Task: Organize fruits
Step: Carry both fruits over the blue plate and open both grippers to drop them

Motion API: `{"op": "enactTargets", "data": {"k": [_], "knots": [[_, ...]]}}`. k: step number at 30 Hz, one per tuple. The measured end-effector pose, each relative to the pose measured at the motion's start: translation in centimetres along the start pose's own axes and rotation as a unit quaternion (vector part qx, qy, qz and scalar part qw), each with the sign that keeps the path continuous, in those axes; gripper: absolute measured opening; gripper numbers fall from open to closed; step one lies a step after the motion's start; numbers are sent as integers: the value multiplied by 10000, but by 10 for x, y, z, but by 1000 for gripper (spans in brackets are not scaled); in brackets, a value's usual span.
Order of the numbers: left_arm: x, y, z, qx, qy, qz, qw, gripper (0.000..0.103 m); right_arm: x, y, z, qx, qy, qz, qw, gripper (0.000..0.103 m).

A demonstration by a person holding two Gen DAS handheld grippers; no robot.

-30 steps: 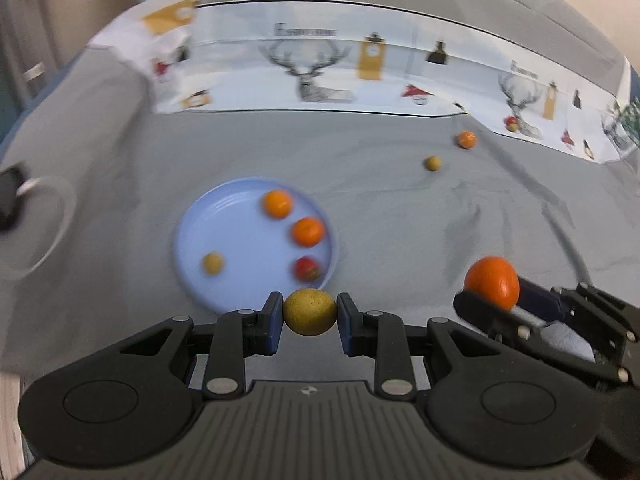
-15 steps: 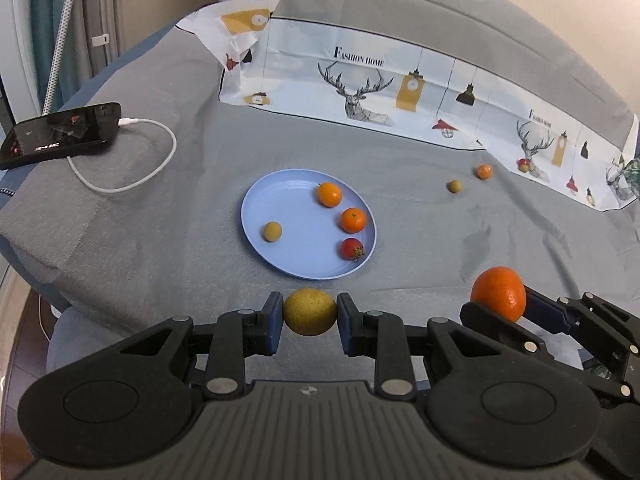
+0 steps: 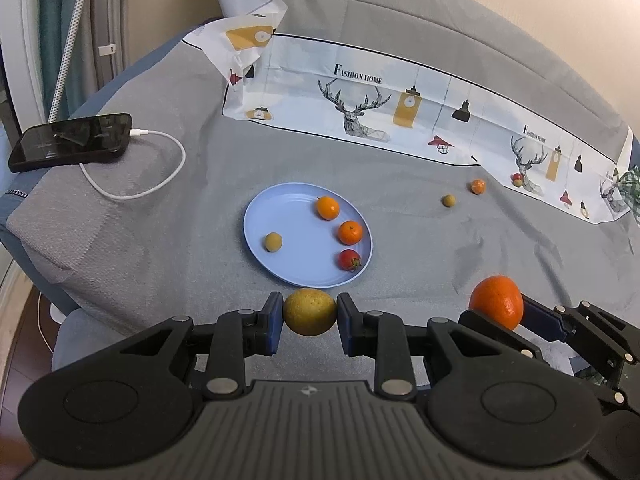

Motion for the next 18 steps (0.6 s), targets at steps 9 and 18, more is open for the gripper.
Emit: {"op": "enactTargets", "data": {"k": [9,18], "knots": [[9,3,-1,5,35,-89,10000,32,3,-3,3,65,17,-63,10000,38],[26,16,-1,-32,146,-169,9997,32,17,-4,11,229,-22,-194,9995,38]]}}
Point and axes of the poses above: each gripper's, at about its wrist camera, not at the fingertips, and x roughly the way its jaws point, z to its right, y to its top, the point moved 2 cm from there along x, roughly the way its jaws point, and after that the axes turned 14 degrees about y, right-handed, at the moved point
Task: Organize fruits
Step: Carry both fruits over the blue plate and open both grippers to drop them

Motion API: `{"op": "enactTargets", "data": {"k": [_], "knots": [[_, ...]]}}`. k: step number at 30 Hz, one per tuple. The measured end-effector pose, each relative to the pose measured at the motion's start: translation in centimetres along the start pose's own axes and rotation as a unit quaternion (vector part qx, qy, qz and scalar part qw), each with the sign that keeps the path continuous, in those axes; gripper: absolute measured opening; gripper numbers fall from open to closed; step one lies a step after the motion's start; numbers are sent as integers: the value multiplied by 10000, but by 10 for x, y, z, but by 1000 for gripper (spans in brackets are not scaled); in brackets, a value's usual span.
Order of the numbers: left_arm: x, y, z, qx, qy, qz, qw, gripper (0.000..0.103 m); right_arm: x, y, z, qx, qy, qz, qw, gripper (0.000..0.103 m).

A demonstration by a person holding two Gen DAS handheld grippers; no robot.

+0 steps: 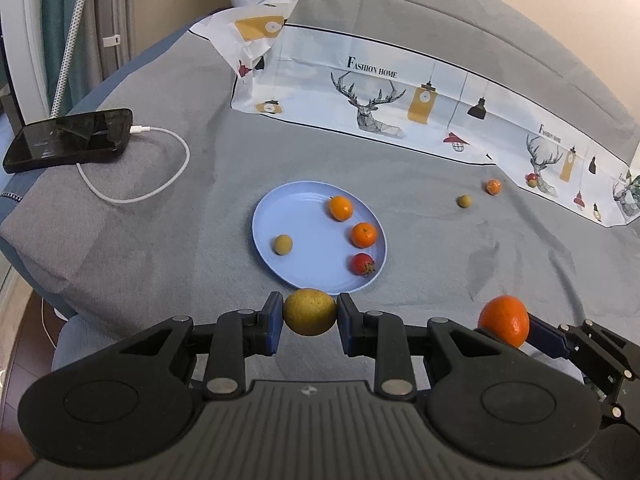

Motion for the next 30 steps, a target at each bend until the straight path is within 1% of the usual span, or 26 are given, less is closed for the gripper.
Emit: {"op": "enactTargets", "data": {"k": [5,9,14,18,22,30], "knots": [[18,14,3,63,111,-58,9999,32,15,1,12,134,-60,-89,9999,38],[43,26,10,152,217,-174,9995,32,35,2,26,202,-118,-192,9995,38],[81,41,24,295,326,-327,9985,31,69,1,49,327,-166,-367,9987,38],[111,54,38,419,346,-434,9976,31,99,1,66,427,-169,-559,9974,38],[141,64,51,543,385,-474,9967,31,126,3,77,436,-158,-694,9965,38],[198,78,64,723,615,-596,9937,31,179,6,96,428,-128,-917,9948,38]]}}
Point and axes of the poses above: each gripper's, at about its wrist camera, not at the fingertips, and x roughly the way its jaws point, z to its right, y to its top, the point moved 2 cm from there along x, roughly the way its jaws point, and after that the axes turned 14 degrees about y, right-handed, at the moved point
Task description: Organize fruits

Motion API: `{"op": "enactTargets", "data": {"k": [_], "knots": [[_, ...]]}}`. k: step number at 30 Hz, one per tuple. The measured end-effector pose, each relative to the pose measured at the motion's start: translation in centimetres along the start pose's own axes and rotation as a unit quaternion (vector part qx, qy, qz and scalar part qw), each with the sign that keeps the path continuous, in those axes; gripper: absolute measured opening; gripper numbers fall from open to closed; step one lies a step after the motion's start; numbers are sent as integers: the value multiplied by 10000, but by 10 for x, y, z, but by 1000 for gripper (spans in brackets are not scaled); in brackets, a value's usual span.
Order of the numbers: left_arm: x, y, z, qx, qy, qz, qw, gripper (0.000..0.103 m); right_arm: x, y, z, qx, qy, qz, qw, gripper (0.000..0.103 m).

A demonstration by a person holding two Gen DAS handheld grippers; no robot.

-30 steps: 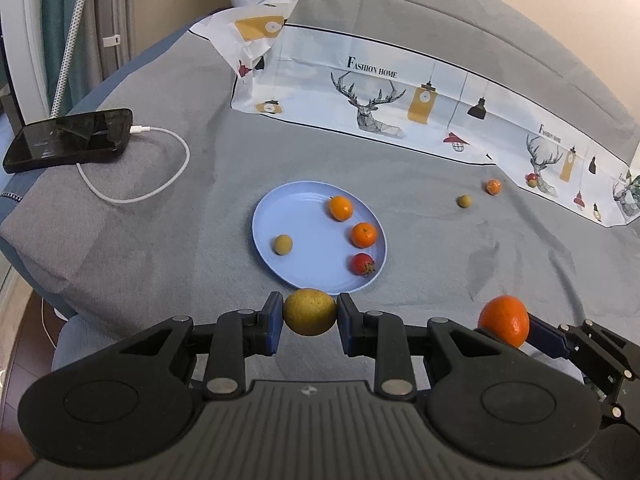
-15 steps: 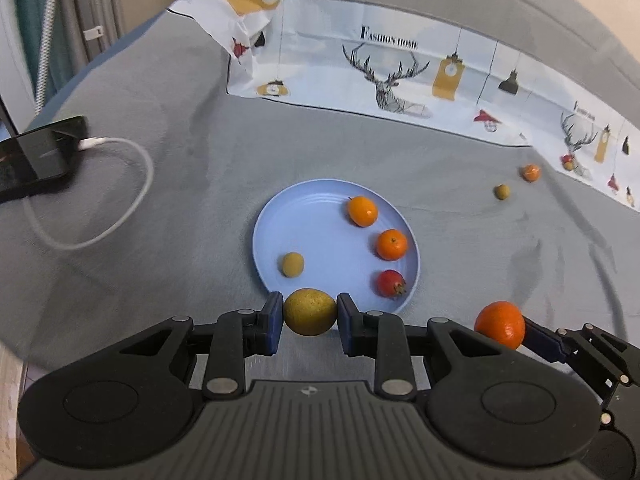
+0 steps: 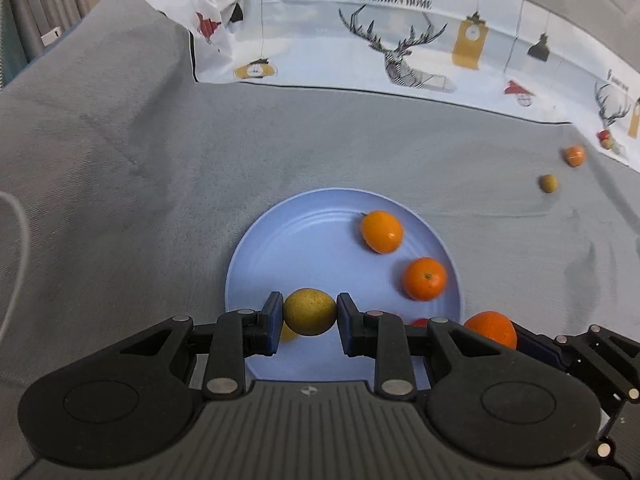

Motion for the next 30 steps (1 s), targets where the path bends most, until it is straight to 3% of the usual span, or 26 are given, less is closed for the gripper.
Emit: {"op": "enactTargets", "data": {"k": [11,13,14,15,16,19,22,30], "knots": [[43,6,1,58,207,-286,9994,32,47,5,10,-123,21,-284,9995,38],[45,8,-1,22,260,-292,9992,50,52,5,10,-154,25,-318,9994,39],[44,8,-2,-8,272,-294,9992,78,55,6,10,-165,47,-379,9991,39],[41,9,-5,-57,280,-260,9993,98,56,7,10,-185,62,-400,9990,43],[35,9,-7,-130,279,-157,9994,102,56,9,9,-206,61,-404,9990,57],[13,6,-10,-108,254,28,9996,102,43,14,4,-314,-21,-254,9992,89],[-12,-8,-15,-108,197,46,9997,102,16,13,-4,-404,-111,-224,9989,96],[-90,-67,-36,-241,394,52,9989,102,-68,-17,-31,-2,-235,-211,9995,99]]}}
Point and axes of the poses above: each gripper's, at about its wrist camera, not at the fingertips, and x roughly the way its jaws point, z to its right, y to its top, the point moved 2 cm from there along x, roughly the way its jaws point, and after that the axes turned 14 degrees about y, right-handed, at the moved point
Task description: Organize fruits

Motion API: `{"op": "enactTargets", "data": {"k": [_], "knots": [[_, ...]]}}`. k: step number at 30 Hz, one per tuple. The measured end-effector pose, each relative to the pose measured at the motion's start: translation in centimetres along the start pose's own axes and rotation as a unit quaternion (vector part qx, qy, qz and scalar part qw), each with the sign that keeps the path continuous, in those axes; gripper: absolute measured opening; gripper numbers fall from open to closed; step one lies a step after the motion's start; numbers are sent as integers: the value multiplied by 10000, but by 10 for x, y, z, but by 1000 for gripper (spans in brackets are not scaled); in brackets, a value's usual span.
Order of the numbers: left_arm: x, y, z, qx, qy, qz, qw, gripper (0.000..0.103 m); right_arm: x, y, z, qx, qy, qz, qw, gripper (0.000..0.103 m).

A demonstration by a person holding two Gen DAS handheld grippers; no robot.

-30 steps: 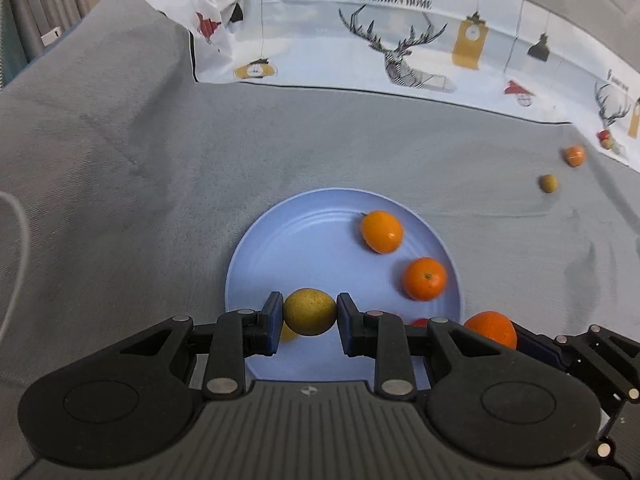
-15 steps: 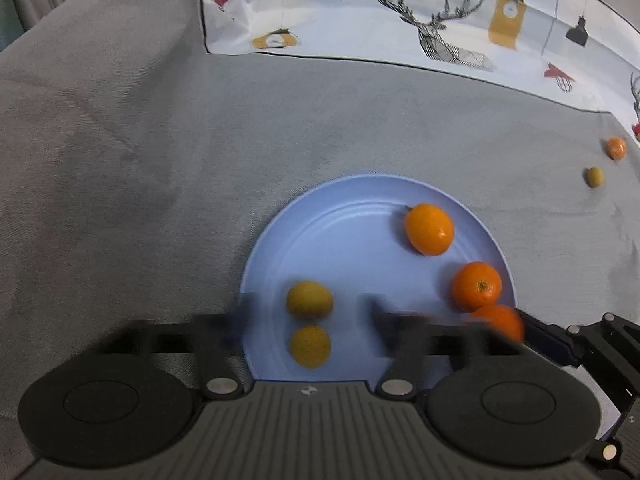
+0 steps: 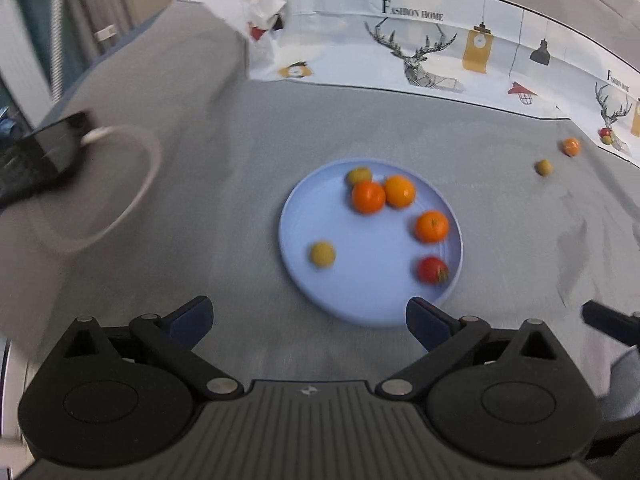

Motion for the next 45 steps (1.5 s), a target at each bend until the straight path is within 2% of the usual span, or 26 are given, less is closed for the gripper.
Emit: {"op": "enactTargets", "data": {"k": [4,9,18,30,45], "knots": [[-30,-30,-13,-175,-14,14,9998,102,-39,-9,-14,291,-99,352,9989,100],[-63,-60,-14,18,58,324,9995,102,-75,-21,-31,123,-239,757,9968,102],[-102,-79,-18,-36,92,657,9978,103,-120,-38,-54,-161,-387,1190,9920,102],[-126,-86,-19,-56,116,950,9954,103,-141,-45,-64,-272,-449,1428,9884,102],[-116,-83,-16,6,119,824,9965,103,-135,-46,-61,-200,-432,1335,9899,102]]}}
Point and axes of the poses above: each gripper's, at about its wrist camera, not at the fingertips, and x roughly the way its jaws point, z to its right, y to its top, the point moved 2 cm from there along x, roughly the way its jaws point, and after that the axes turned 14 degrees about y, right-handed, at the moved point
